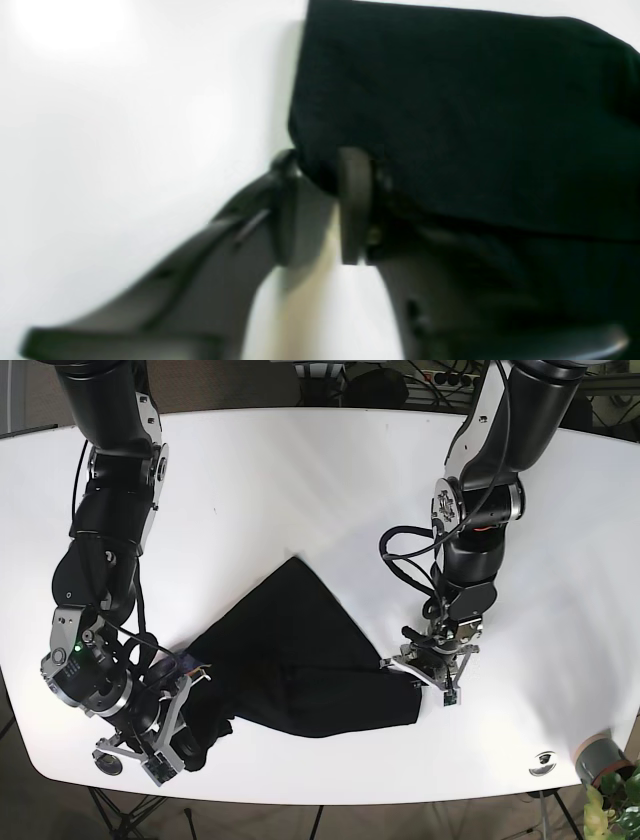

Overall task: Fold the T-shirt properly
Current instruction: 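Grasp the shirt edge with the left gripper while the right holds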

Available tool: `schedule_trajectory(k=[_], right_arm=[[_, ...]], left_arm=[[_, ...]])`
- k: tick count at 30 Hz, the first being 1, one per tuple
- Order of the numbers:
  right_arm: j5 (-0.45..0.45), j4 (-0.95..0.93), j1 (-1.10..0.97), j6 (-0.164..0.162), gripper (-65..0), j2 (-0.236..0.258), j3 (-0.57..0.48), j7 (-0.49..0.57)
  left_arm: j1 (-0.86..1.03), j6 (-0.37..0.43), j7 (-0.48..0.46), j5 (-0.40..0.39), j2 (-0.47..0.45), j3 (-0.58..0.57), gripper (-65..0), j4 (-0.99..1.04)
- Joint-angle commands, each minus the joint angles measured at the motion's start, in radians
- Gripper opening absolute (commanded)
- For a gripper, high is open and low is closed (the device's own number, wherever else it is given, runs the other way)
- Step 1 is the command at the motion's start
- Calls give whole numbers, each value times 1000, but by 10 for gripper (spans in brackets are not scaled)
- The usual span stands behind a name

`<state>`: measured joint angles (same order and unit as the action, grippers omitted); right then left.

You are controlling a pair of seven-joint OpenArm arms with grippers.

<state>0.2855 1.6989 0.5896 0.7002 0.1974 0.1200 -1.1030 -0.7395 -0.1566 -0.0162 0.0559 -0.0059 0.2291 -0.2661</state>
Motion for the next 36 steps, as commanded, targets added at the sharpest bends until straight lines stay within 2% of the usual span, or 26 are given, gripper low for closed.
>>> schedule_trajectory(k=[1,10,18,24,32,36], right_arm=[[10,13,33,-2,-628,9,4,25],[8,13,33,-2,-628,4,4,25],[5,13,31,-2,-628,9,5,25],[2,17,16,-2,-628,9,5,24],[2,14,13,-2,-628,9,5,24],[2,19,13,-2,-628,9,5,24]], left_arm=[[-35,-2,-20,-3,-12,-1,-583,-17],[-35,-8,-20,-8,-19,-1,-650,-20],[-1,-8,-18,-11,-18,5,-650,-31],[77,-8,-8,-9,-16,0,-650,-180],[148,-10,23,-9,-16,0,-650,-279],[217,-10,111,-11,-16,3,-650,-401]])
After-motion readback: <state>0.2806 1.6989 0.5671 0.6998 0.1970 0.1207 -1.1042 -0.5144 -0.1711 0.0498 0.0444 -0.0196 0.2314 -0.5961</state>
